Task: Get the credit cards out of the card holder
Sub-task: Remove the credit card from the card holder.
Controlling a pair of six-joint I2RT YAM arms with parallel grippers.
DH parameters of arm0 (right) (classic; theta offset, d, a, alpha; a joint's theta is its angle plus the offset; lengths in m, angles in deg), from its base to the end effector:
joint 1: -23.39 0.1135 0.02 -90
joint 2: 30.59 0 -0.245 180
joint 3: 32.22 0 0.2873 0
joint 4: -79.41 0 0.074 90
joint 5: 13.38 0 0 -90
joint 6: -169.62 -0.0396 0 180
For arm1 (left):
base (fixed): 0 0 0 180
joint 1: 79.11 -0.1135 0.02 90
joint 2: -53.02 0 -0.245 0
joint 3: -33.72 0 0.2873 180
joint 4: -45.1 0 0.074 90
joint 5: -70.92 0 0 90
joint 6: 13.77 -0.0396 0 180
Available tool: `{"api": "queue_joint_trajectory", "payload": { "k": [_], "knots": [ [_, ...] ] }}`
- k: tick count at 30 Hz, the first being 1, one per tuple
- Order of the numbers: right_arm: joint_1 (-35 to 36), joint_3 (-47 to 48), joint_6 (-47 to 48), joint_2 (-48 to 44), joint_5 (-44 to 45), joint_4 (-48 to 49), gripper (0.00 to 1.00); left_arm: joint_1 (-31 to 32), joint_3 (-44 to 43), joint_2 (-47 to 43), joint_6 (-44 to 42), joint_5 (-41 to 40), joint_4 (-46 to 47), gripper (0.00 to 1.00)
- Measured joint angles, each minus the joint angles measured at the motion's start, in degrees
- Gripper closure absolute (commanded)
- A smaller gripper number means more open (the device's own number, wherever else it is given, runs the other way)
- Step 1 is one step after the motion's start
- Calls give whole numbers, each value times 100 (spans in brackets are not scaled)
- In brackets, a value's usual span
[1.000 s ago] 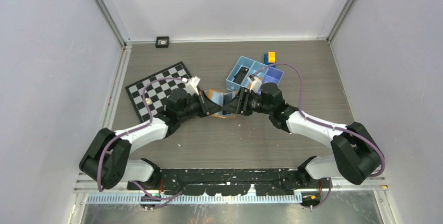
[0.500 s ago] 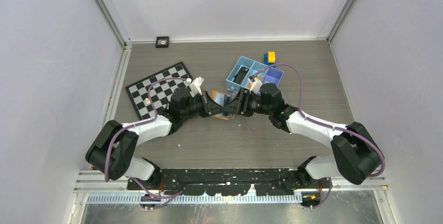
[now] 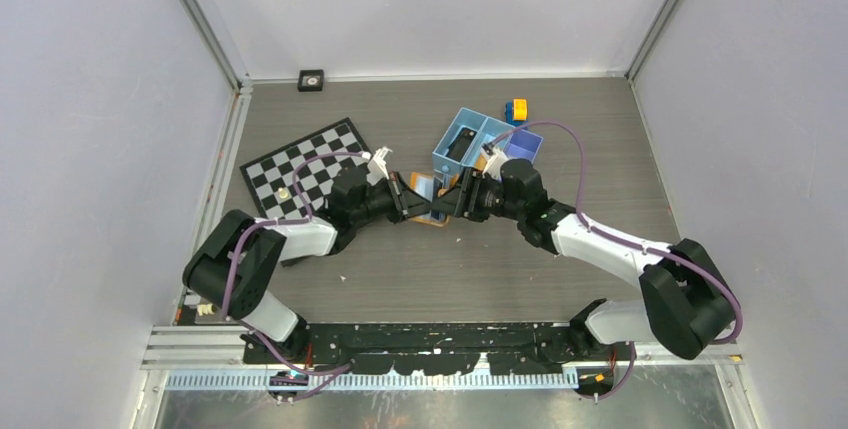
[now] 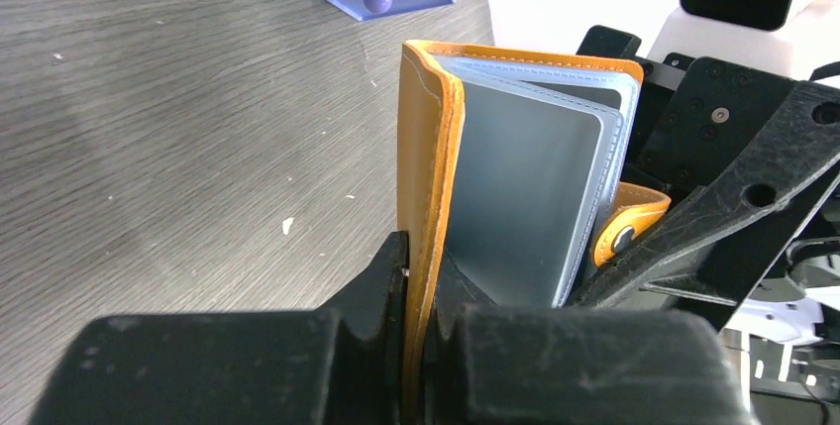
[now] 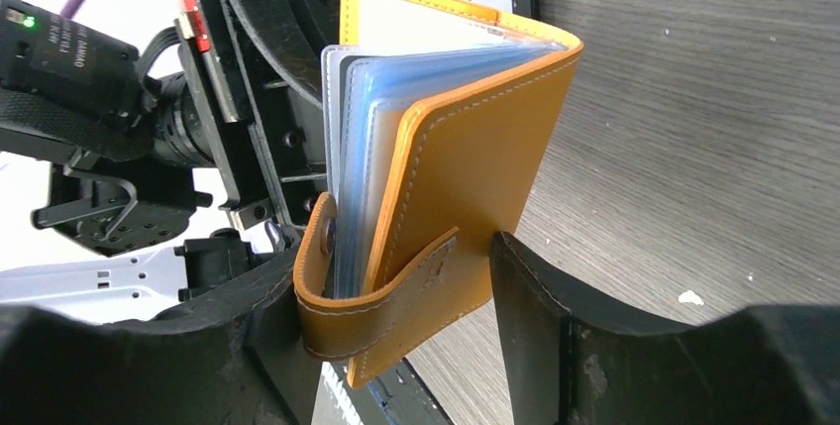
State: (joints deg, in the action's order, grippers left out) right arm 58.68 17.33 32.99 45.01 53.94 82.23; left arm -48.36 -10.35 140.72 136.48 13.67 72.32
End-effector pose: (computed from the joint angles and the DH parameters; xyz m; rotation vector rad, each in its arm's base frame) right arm 0.2514 0.1966 0.1810 -0.0711 2.1912 1.2681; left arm 0.2650 -0.1826 0.1298 -0.0884 2.1491 -1.5534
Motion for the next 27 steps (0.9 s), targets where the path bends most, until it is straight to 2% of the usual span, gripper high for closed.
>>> {"api": "queue_joint_trajectory", "payload": {
  "k": [5,15,21,27],
  "knots": [
    [-4,0,9,-177,133,7,33,-107,0,348,555,310,763,100],
    [2,-20,22,-415,306,11,30,-188,0,573,1029,544,1405,100],
    [13,-164,28,-697,426,44,37,-216,0,570,1139,697,1580,100],
    [17,-256,33,-776,507,85,38,-249,0,570,1150,748,1626,100]
  ]
}}
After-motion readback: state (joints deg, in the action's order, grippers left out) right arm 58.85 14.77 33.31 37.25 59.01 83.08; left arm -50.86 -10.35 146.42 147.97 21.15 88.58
